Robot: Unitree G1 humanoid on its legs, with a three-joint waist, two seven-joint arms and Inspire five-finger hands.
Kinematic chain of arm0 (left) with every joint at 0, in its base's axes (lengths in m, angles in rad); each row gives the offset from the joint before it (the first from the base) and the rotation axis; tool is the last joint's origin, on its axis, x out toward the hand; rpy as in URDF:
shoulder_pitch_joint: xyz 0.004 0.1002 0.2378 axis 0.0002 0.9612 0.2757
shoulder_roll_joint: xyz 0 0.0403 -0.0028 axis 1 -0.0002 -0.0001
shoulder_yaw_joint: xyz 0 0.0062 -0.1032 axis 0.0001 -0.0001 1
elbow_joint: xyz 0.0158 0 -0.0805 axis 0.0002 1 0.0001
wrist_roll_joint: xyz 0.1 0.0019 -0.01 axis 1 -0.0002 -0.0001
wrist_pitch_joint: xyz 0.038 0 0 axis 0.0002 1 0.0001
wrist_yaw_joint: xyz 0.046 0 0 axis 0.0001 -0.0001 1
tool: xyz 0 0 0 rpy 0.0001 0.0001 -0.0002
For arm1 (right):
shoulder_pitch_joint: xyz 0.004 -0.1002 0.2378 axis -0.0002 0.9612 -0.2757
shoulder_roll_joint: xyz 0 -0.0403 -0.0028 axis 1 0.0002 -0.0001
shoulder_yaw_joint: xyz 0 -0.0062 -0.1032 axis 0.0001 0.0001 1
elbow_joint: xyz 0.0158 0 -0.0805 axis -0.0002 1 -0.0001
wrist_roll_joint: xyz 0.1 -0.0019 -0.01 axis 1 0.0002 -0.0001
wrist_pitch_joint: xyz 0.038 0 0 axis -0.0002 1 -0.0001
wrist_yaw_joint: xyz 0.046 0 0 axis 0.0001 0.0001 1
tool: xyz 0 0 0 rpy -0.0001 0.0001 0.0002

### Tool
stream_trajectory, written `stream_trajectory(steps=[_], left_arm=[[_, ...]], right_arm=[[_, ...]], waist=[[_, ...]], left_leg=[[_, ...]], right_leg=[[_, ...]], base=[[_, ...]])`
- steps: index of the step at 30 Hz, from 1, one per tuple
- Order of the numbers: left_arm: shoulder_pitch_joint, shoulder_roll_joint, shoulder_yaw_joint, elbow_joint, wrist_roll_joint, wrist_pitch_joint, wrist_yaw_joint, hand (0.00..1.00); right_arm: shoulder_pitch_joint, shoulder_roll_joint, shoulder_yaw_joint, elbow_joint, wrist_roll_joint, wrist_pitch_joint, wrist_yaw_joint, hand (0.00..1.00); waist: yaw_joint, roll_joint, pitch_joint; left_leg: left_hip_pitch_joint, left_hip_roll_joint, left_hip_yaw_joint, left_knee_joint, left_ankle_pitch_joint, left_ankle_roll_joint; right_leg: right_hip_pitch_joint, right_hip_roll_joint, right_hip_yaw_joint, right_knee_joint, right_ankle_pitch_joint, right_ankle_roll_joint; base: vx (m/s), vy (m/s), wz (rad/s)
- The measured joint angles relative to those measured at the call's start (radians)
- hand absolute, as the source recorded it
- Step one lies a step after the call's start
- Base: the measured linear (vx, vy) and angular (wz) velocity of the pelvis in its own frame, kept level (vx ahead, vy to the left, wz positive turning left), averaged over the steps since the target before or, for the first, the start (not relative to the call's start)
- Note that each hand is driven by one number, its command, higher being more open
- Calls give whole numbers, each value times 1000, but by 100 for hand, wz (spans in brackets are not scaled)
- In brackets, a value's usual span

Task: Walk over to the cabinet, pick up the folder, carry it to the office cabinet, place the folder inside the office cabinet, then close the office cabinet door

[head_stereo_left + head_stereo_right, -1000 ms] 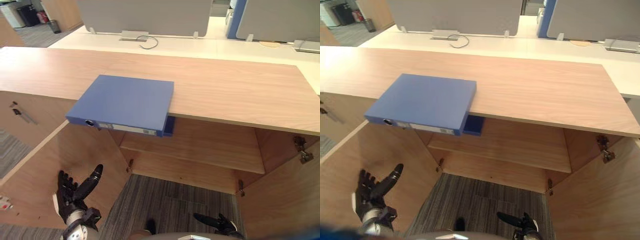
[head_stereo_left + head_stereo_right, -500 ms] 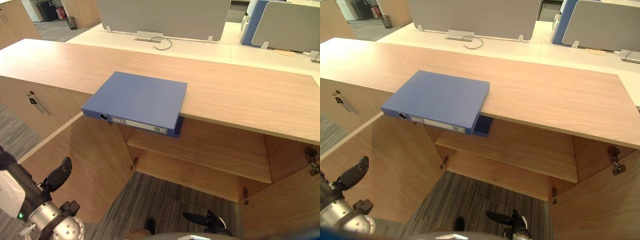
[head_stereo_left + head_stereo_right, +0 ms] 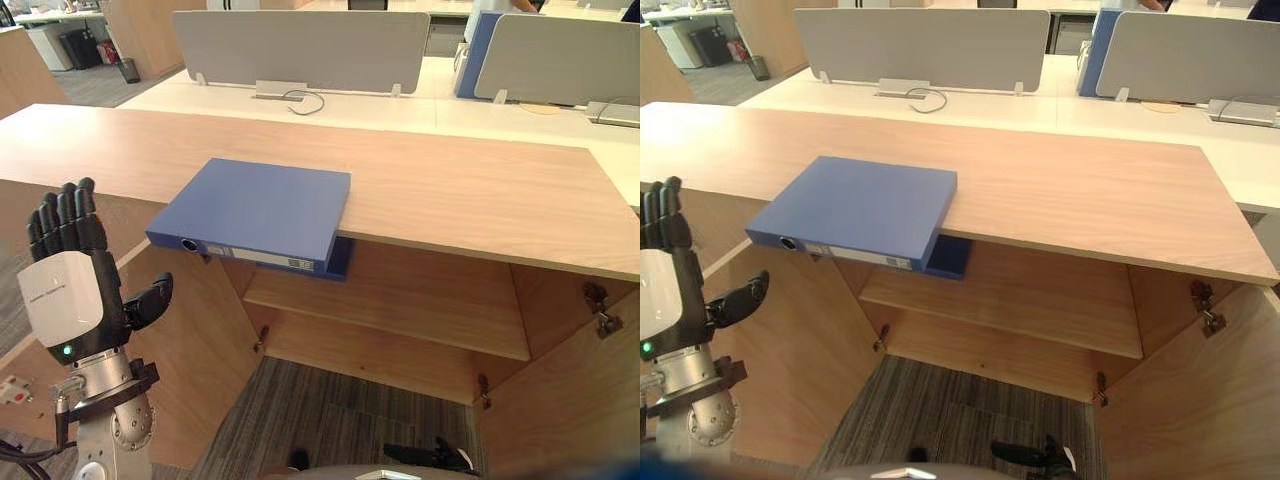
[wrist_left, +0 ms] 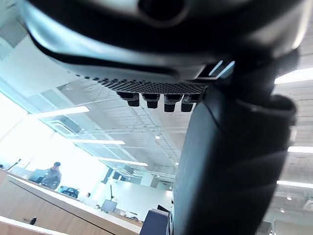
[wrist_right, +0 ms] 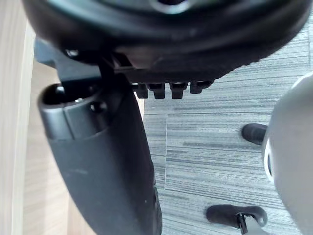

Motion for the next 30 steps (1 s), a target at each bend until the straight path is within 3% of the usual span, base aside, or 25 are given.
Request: stream_trajectory(steps=[10,15,30], left_arm=[[-9,138,-34,74,23,-43,-37,100],[-67,185,-46,184,29,-51,-58,100],[-165,211,-149,368,33,-48,-96,100]], right_arm=[[23,-9,-3,0,-9,0,4,100],[30,-9,-1,-11,-40,0,7,100],[31,-3,1,-21,-46,0,6,100]], waist=[[-2,3,-26],[-7,7,-25],[-31,1,-22]], left_leg=[[0,14,19,-1,4,-6],[16,16,22,-6,4,-7],[40,30,77,-7,-12,-21]], right_leg=[[-10,11,23,1,4,-9],[1,12,25,0,4,-10],[4,21,81,-16,7,-12]], base=[[-33,-12,-6],[-40,-8,-3],[-10,-8,-11]])
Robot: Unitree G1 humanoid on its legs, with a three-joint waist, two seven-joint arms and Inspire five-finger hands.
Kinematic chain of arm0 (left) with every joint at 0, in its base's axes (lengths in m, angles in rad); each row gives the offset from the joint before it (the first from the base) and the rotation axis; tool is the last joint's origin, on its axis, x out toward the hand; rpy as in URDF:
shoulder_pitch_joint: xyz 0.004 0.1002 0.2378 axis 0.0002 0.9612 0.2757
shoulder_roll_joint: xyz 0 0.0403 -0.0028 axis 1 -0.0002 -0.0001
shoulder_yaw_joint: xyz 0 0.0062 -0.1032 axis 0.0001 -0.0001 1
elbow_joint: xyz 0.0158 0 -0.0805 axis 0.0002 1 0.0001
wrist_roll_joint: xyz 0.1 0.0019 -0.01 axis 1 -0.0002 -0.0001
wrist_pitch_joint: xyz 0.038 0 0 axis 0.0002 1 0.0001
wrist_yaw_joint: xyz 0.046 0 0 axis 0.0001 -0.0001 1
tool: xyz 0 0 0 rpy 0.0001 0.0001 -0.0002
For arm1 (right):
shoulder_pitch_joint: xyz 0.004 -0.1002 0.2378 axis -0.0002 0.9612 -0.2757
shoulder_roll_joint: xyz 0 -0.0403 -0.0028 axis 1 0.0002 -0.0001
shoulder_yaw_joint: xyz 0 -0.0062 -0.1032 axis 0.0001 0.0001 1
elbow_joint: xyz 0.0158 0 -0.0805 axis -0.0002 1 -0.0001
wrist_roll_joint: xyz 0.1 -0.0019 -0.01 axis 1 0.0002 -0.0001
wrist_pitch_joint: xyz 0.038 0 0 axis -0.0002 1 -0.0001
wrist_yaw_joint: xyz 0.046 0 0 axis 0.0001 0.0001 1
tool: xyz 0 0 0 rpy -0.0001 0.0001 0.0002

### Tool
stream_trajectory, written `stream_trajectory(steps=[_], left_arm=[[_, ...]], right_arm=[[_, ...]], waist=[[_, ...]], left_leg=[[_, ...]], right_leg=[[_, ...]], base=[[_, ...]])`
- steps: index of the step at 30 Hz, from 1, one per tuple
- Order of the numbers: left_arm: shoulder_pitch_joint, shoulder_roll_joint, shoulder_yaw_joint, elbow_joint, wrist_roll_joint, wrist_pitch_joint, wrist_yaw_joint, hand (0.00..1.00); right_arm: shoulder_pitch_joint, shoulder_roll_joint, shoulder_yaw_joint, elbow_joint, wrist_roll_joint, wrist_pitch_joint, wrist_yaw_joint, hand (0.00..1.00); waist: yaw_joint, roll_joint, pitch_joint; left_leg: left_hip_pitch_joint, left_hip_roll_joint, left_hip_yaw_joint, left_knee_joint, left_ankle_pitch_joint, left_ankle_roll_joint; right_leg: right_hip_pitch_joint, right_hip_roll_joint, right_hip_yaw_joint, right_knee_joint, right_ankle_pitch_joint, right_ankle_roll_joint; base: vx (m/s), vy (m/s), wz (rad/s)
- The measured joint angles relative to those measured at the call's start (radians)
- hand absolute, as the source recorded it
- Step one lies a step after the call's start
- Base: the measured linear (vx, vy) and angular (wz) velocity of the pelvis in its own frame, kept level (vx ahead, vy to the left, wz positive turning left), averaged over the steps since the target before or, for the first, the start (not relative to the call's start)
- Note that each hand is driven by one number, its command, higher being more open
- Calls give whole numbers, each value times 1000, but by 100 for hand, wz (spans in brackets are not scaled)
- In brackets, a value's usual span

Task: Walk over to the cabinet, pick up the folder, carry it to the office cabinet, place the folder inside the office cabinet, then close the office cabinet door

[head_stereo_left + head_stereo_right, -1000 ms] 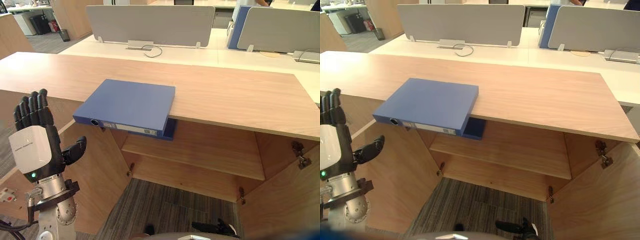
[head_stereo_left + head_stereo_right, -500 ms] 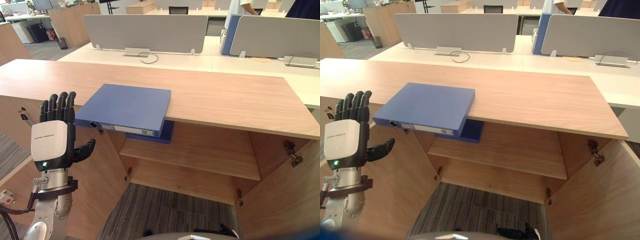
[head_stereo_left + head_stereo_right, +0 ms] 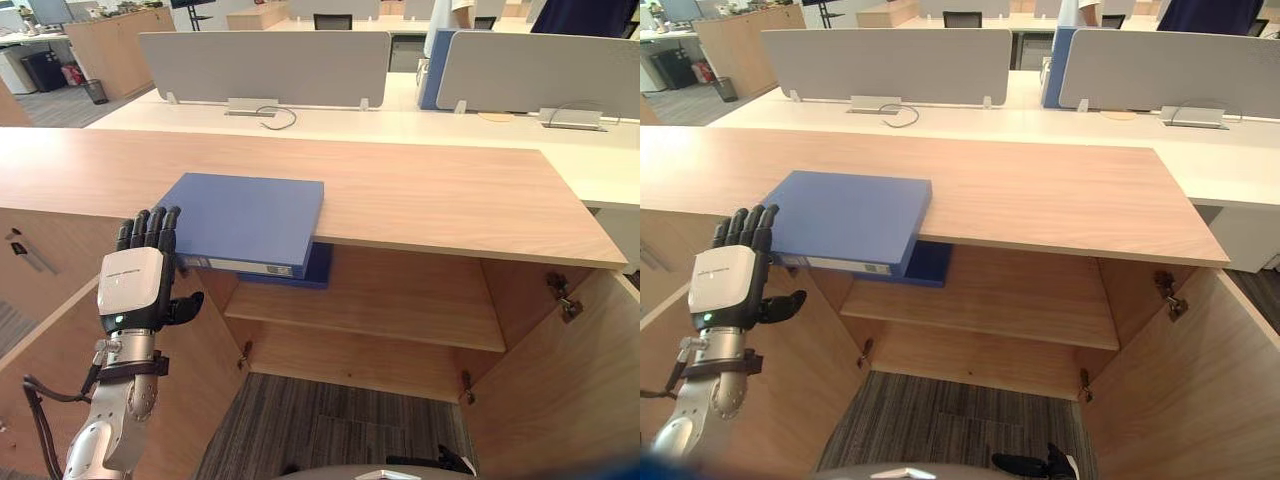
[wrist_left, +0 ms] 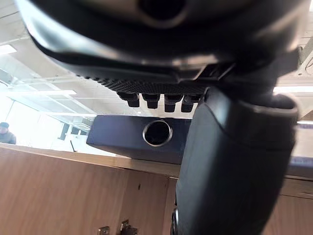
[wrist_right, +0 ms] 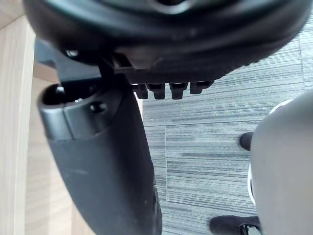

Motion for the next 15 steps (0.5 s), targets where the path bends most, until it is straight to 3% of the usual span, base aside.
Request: stream_trajectory(steps=[7,8,15], left_arm=[[-51,8,-24,52,1,6,-3,100],[-76,24,-49,64,1,7,-3,0],[-119,27,-94,84,3,6,-1,0]], right_arm=[[-10,-2,-4,-1,8,0,0,100],[-10,-2,-7,0,8,0,0,100],[-11,-3,-46,0,9,-1,0,100]], waist=[[-21,11,6],[-21,12,7],[-31,18,10]], left_leg=[[20,15,32,0,-4,-5],[22,19,39,0,-5,-7],[45,26,82,0,-15,-16]], right_leg=[[3,12,39,-8,7,-9],[3,16,45,-10,10,-10],[2,18,94,-16,23,-9]], base=[[-8,-13,-17],[-29,-6,-15],[-32,17,-21]])
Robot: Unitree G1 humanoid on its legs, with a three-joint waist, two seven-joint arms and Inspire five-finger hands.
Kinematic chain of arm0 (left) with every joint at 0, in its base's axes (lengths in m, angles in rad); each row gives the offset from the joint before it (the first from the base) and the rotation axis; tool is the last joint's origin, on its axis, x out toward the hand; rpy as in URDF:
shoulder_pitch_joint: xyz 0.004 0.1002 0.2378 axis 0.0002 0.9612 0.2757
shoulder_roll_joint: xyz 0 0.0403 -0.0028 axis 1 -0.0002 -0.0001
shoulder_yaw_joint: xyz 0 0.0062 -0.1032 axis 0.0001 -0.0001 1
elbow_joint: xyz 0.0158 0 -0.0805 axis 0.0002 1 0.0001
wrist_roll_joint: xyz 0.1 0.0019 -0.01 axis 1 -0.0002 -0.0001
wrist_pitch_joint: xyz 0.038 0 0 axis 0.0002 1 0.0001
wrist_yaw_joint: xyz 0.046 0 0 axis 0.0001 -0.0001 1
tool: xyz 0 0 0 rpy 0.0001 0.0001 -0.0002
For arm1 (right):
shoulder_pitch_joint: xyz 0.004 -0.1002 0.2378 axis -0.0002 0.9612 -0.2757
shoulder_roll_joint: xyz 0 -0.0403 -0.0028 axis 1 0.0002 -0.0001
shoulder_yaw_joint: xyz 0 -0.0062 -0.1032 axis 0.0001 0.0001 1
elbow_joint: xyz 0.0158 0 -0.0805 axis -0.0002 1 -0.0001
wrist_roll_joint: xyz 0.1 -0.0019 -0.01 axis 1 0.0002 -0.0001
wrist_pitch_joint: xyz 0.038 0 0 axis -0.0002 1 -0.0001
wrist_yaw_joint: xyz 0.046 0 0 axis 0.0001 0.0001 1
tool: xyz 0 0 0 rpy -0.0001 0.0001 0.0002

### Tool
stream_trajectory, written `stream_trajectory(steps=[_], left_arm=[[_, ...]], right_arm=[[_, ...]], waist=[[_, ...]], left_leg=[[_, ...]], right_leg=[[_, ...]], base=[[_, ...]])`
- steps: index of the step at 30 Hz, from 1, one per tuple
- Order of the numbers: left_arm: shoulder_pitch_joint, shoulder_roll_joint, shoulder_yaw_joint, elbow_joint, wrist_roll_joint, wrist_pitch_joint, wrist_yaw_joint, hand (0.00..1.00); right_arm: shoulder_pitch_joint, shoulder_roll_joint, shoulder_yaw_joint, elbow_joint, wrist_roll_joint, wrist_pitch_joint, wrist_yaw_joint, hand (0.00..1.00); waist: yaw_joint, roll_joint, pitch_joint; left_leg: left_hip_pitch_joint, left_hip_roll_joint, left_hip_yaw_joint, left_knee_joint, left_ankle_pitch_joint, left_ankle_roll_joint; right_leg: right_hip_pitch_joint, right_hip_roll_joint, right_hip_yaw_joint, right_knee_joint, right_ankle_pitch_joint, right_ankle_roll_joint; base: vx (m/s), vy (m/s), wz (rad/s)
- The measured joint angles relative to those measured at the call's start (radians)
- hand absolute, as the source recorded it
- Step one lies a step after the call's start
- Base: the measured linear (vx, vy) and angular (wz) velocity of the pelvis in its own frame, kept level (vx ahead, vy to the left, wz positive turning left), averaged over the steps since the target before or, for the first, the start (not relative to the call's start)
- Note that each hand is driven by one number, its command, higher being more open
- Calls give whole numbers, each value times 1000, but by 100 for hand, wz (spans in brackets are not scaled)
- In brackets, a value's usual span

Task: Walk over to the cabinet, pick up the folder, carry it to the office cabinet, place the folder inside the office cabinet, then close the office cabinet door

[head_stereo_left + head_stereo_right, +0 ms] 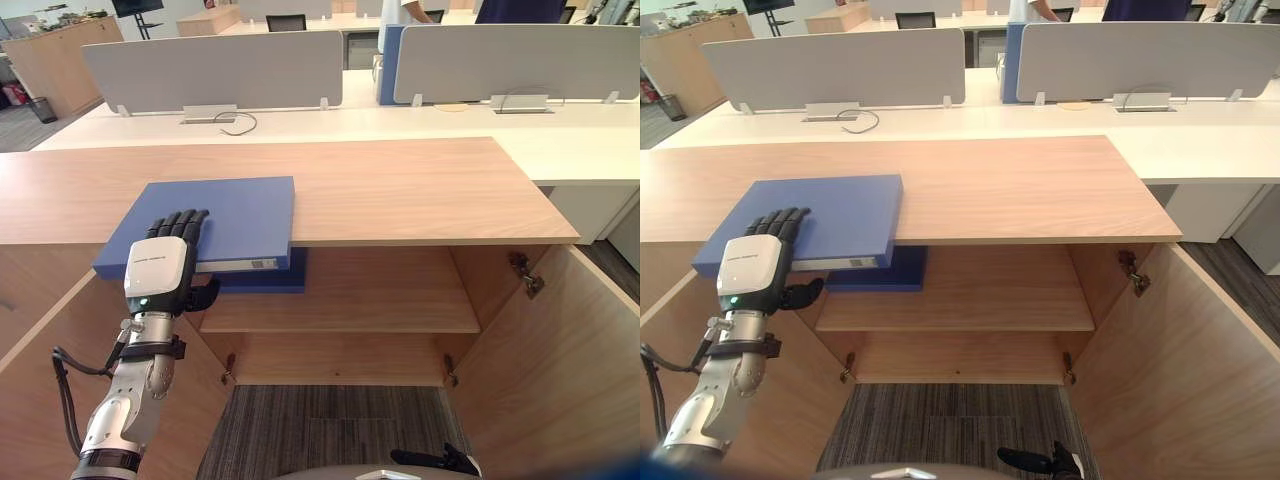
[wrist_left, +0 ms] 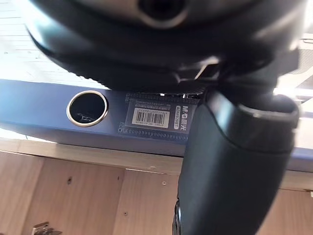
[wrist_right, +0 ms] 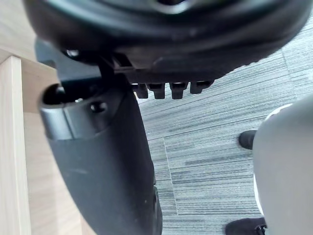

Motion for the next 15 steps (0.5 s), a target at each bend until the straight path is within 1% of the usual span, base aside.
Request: stream_trajectory(steps=[2,4,5,6,10,12,14,15], left_arm=[[-36,1,0,0,0,1,10,0],[-59,21,-7,1,1,0,21,0],[-79,32,-19,0,2,-1,52,0],[-89,32,-19,-1,2,-2,60,0],[-113,43,-20,-9,38,-9,70,0],[-110,28,-18,-48,42,-5,70,0],[-81,-25,-16,-113,39,0,63,0],[-49,-76,-13,-161,33,0,63,0]], right_arm=[[0,1,-4,0,0,0,-1,100],[0,2,-21,0,0,0,1,100],[-1,3,-33,1,0,0,1,100],[0,2,-35,1,0,0,1,100],[-2,-1,-41,1,0,0,1,100],[-2,0,-45,2,0,0,1,100],[-2,0,-53,3,0,2,0,100],[-2,-1,-55,3,0,3,0,100]], waist=[[-1,-1,-1],[-6,0,-1],[-7,0,-2],[-7,1,-2],[-16,11,-12],[-19,10,-12],[-18,9,-11],[-18,8,-11]], left_leg=[[1,-1,2,0,-1,0],[1,-2,3,0,-1,0],[1,-3,3,0,-1,0],[1,-4,3,0,-1,0],[1,-7,3,0,-3,3],[1,-8,2,0,-3,4],[-1,-10,-3,0,-4,5],[-1,-11,-6,0,-5,7]], right_leg=[[0,-1,3,-1,3,1],[-1,0,5,-3,5,3],[-1,0,5,-4,7,3],[-1,0,5,-4,7,4],[-1,-2,6,-6,8,5],[-1,-2,6,-7,8,5],[0,-3,5,-9,8,5],[0,-4,5,-11,8,5]], base=[[-32,23,-5],[-40,17,-2],[0,0,0],[0,0,0],[0,0,0],[0,0,0],[0,0,0],[0,0,0]])
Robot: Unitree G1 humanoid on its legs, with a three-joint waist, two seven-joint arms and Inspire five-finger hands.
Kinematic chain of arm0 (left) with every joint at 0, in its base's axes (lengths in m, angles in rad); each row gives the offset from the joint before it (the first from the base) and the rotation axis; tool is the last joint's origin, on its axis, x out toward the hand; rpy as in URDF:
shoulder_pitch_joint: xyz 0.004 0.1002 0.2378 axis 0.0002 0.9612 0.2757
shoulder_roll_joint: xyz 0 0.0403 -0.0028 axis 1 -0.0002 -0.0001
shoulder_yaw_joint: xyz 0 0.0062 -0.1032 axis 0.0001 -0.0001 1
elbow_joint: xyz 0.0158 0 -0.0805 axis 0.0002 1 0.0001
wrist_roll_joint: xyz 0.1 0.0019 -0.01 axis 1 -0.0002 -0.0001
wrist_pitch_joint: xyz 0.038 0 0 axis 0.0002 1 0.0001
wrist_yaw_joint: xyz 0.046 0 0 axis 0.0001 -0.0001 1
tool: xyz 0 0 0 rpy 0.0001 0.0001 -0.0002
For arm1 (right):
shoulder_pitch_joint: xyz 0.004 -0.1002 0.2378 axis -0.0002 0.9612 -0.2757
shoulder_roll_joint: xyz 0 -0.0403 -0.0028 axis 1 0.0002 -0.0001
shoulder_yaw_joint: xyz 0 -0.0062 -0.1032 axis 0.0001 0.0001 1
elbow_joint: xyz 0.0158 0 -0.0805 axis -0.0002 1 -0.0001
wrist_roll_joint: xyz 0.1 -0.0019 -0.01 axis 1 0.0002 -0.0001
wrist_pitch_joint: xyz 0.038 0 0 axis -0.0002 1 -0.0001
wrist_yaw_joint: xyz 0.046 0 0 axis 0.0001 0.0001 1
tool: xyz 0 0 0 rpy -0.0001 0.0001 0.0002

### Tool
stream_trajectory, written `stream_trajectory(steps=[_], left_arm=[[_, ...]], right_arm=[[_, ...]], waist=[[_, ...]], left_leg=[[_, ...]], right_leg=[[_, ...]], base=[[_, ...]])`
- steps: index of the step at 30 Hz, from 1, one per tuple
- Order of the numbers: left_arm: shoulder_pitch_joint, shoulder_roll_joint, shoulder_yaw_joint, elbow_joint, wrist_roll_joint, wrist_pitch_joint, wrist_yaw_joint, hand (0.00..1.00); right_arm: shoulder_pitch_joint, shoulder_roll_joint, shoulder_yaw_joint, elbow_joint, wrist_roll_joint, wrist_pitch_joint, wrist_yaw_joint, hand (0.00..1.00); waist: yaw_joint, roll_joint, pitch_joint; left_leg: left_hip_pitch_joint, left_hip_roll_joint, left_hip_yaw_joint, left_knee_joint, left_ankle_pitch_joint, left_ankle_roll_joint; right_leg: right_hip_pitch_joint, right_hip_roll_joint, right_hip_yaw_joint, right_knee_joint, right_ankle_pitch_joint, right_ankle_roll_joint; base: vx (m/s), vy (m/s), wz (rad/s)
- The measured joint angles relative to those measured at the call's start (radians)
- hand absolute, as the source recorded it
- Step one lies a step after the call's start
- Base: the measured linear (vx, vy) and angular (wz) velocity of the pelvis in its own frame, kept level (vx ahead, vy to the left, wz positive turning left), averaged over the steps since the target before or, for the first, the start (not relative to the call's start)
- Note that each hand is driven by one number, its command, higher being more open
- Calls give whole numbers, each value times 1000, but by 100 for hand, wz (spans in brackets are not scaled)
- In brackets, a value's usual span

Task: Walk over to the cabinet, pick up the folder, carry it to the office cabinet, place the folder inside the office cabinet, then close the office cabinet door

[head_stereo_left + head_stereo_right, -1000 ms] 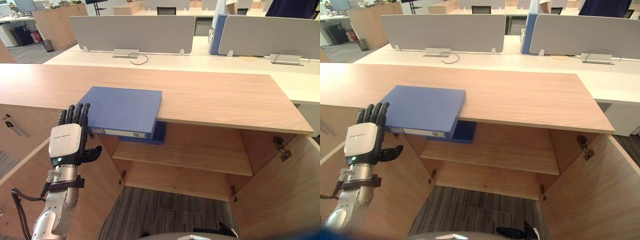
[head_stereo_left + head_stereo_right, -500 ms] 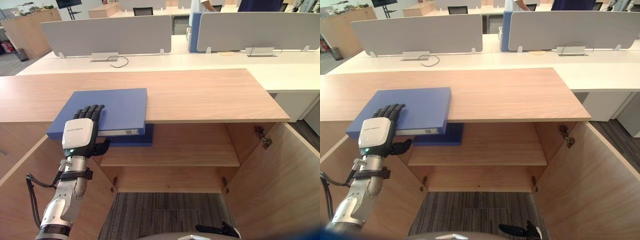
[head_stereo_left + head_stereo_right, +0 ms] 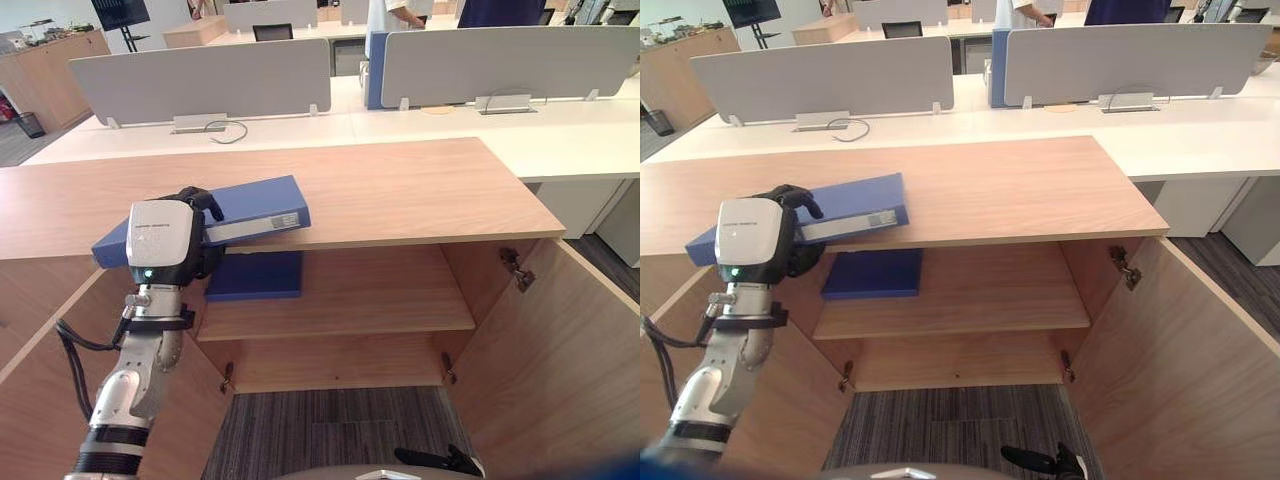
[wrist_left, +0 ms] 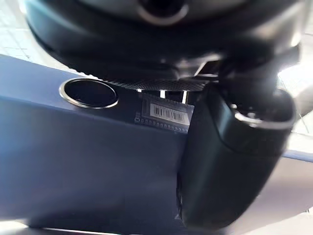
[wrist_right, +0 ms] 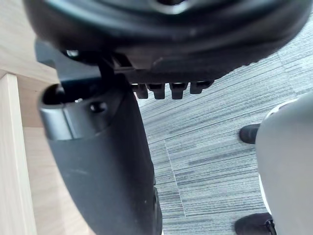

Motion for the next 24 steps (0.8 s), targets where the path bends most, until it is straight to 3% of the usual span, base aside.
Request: stream_trajectory(steps=[3,7,10,14,15,16,18,21,24], left_arm=[[74,-134,-2,-92,-102,-31,-21,0],[110,-177,-3,-165,-244,-70,-38,0],[145,-216,22,-238,-444,-120,-93,0],[195,-305,35,-293,-1019,-228,-212,0],[200,-320,35,-293,-1096,-229,-238,0],[226,-349,33,-271,-1297,-218,-313,0],[270,-378,22,-227,-1477,-192,-384,0],[334,-419,9,-186,-1654,-149,-435,0],[396,-443,-9,-185,-1746,-130,-458,0]], right_arm=[[-3,0,-6,9,2,6,0,100],[-2,2,2,10,27,7,0,100],[26,0,70,-44,83,6,-1,100],[134,3,181,-260,296,-13,31,100],[152,5,194,-297,341,-19,44,100],[202,11,223,-389,501,-39,93,100],[242,26,236,-471,689,-47,173,100],[330,61,279,-601,947,-46,276,100],[429,74,302,-767,1097,-45,336,100]], waist=[[2,-7,-1],[3,-17,-1],[-4,-23,0],[-14,-27,-2],[-22,-28,-2],[-36,-32,-2],[-45,-36,3],[-58,-64,23],[-61,-75,23]], left_leg=[[-6,-3,-9,0,-1,2],[-8,-3,-22,0,-1,2],[-8,-3,-19,5,1,5],[-9,7,4,6,1,5],[-10,8,5,6,1,5],[-11,11,14,6,1,5],[-11,17,34,6,-3,3],[-4,26,57,6,-12,-3],[12,28,85,6,-17,-9]], right_leg=[[0,-2,-5,-4,0,0],[-1,-1,-9,-5,0,0],[-4,-3,-2,-3,1,0],[-22,-1,28,1,13,-2],[-23,1,31,2,16,-2],[-34,3,42,5,22,-3],[-44,7,65,5,30,-4],[-53,14,89,8,36,-3],[-54,15,111,12,36,-2]], base=[[9,6,5],[1,0,1],[-10,8,-6],[-40,19,-20],[-78,16,-23],[-73,8,-22],[-100,20,-32],[-87,11,-27],[-41,6,-27]])
